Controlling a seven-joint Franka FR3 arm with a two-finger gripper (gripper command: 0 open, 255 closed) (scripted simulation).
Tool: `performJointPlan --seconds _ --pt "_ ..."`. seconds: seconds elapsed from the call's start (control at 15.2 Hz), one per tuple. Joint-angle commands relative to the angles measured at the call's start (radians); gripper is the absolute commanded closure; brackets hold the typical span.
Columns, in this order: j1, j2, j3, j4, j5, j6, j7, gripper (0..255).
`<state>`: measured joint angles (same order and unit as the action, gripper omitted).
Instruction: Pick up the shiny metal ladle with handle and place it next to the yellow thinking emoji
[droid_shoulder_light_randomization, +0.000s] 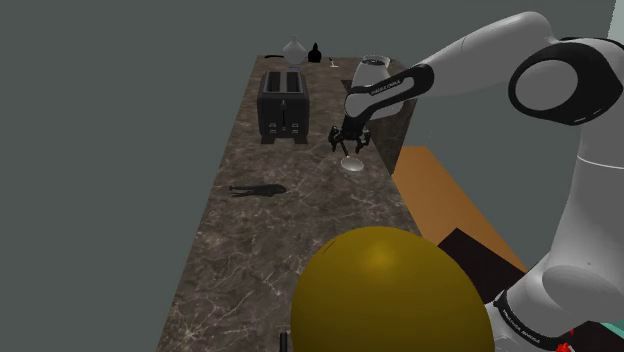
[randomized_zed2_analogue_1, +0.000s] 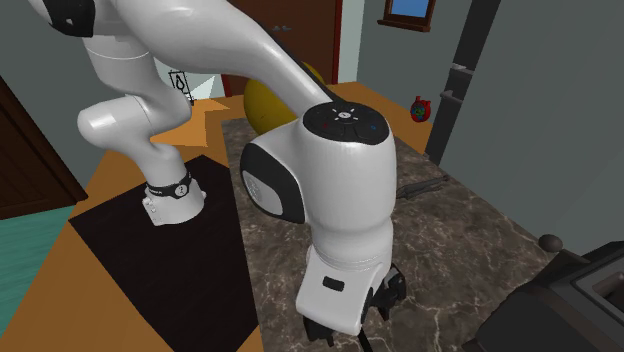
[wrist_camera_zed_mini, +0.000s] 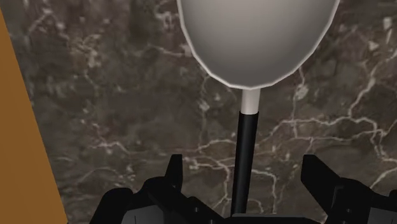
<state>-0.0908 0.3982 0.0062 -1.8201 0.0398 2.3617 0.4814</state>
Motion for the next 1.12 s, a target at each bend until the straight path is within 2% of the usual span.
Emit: performJointPlan --seconds 0.0,0.59,1.06 --pt "0.0 0.0 0.0 0.0 0.0 0.0 0.0 255" --pt "0.0 0.0 0.0 0.0 0.0 0.0 0.0 255" --pt "0.0 -0.045 -0.001 0.033 -0.002 -0.078 0.003 255"
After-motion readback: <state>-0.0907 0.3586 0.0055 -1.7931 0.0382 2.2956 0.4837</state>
